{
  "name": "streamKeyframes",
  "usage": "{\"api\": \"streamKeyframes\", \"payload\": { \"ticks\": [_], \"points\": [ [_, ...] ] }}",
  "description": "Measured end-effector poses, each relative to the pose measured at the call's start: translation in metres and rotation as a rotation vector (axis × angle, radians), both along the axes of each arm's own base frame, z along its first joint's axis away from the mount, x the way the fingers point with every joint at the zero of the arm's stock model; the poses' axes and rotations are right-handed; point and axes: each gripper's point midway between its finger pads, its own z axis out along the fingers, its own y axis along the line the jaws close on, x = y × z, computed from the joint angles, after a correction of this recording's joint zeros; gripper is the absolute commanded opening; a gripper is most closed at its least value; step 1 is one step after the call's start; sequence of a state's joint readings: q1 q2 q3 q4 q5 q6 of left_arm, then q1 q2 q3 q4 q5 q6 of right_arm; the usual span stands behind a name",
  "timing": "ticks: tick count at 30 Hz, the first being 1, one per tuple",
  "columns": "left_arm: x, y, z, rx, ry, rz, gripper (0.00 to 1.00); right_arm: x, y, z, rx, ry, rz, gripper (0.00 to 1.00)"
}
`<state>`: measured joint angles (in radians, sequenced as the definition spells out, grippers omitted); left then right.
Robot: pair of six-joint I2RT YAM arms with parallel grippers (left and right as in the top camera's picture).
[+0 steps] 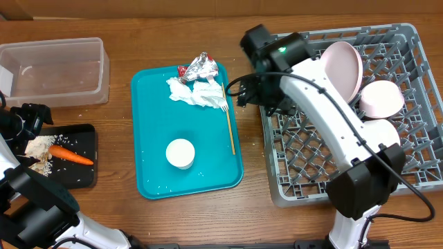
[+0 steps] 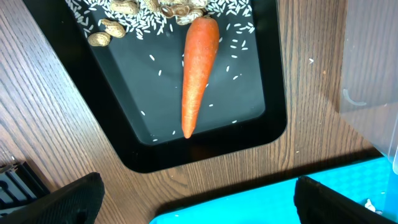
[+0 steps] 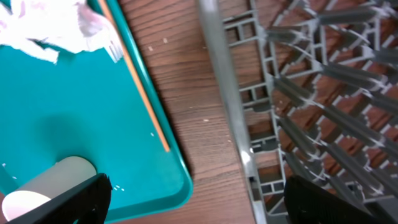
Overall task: Sort waste into correct bins and load items into the dishwasher rack
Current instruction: 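Retract the right gripper up and right over the rack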
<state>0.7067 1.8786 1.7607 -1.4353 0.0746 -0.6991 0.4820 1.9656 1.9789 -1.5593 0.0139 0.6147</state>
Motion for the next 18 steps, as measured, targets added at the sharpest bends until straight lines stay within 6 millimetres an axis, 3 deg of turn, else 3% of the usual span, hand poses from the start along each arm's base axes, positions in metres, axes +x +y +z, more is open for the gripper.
{"api": "streamKeyframes", "payload": {
  "ticks": [5, 11, 18],
  "points": [
    [0.006, 0.005, 0.000, 0.020, -0.023, 0.003, 1.00, -0.008, -0.010, 0.016, 0.000, -0.013, -0.024, 1.00],
    [0.024, 0.021, 0.003, 0.083, -0.099, 0.006, 1.00, -0.023, -0.042, 0.040, -0.098, -0.051, -0.092, 1.00],
    [0.029, 0.025, 0.004, 0.097, -0.120, 0.037, 1.00, -0.012, -0.084, 0.045, -0.150, -0.071, -0.209, 1.00]
  ]
}}
